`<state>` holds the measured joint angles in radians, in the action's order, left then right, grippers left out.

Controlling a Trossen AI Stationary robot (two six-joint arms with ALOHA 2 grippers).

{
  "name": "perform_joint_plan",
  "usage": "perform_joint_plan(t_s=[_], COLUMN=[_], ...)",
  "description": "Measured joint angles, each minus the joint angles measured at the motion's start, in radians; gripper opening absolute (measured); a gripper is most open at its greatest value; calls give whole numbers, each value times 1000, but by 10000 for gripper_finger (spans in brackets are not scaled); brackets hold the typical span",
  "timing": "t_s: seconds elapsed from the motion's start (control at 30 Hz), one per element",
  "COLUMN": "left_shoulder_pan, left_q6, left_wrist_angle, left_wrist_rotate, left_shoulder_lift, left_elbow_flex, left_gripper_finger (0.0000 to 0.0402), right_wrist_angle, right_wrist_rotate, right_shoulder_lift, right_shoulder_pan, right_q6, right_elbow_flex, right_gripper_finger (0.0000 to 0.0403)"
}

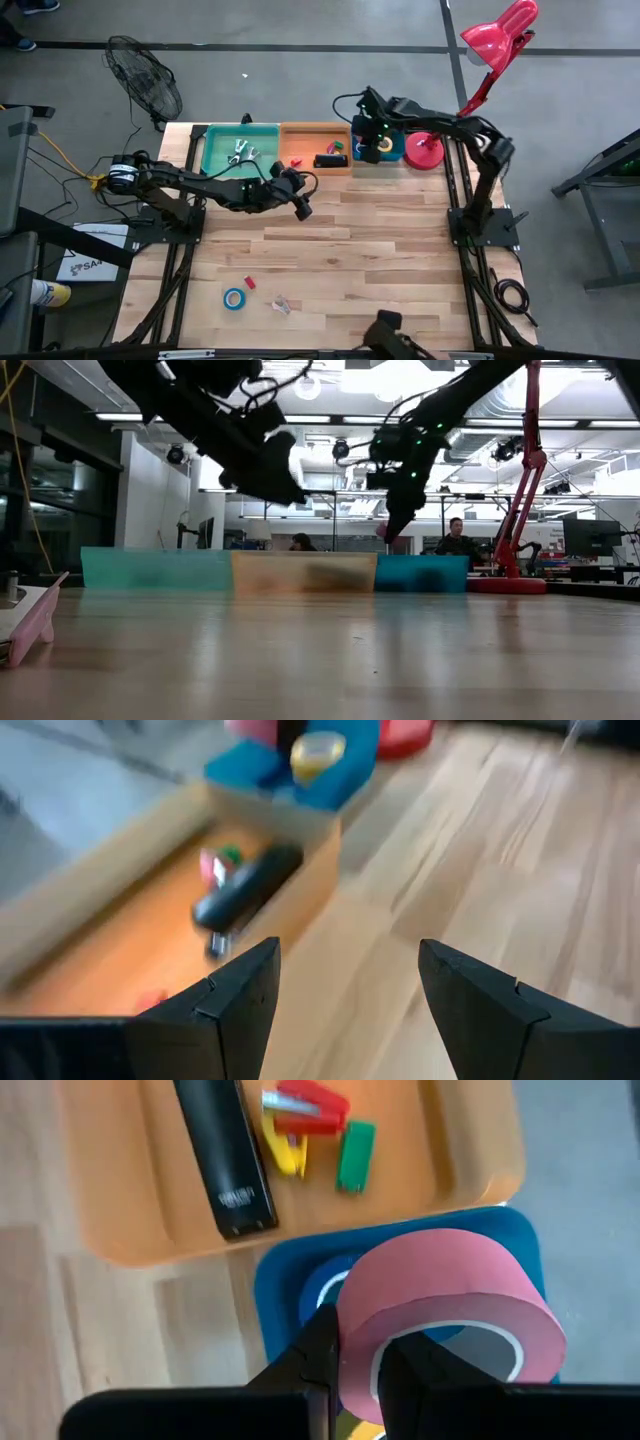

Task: Pick and place Stapler, Stapler remover, tape
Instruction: Put the pink tape into the blue bin

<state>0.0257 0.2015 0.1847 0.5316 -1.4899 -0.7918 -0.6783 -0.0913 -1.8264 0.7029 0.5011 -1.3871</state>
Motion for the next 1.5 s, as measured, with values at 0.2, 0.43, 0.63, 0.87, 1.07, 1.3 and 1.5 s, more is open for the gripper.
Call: perform_joint_plan(t_s=[0.2, 0.43, 0.63, 0.87, 1.07, 1.3, 1.5], left_shoulder_pan=[0, 0, 0, 0, 0, 0, 0], left_q6=[56, 58, 58, 58, 58, 65, 66], left_wrist_angle=[-121, -124, -131, -132, -132, -131, -131], left_wrist_rotate=[34, 73, 73, 73, 48, 10, 6], left_shoulder_lift=[0, 0, 0, 0, 0, 0, 0], left_elbow_flex=[0, 0, 0, 0, 0, 0, 0], left_gripper_finger=[234, 234, 234, 234, 234, 234, 234], right_wrist_angle=[-145, -160, -163, -215, -221, -220, -227], right_wrist_rotate=[62, 91, 92, 56, 23, -29, -21], right_shoulder_lift=[-123, -193, -197, -197, -197, -197, -197], right_shoulder_pan=[-1, 0, -3, -3, -5, -17, -33], right_q6=[43, 67, 76, 77, 87, 88, 86], right_elbow_flex=[-130, -156, -154, -154, -154, -154, -153], right_gripper_finger=[30, 30, 30, 30, 39, 52, 86])
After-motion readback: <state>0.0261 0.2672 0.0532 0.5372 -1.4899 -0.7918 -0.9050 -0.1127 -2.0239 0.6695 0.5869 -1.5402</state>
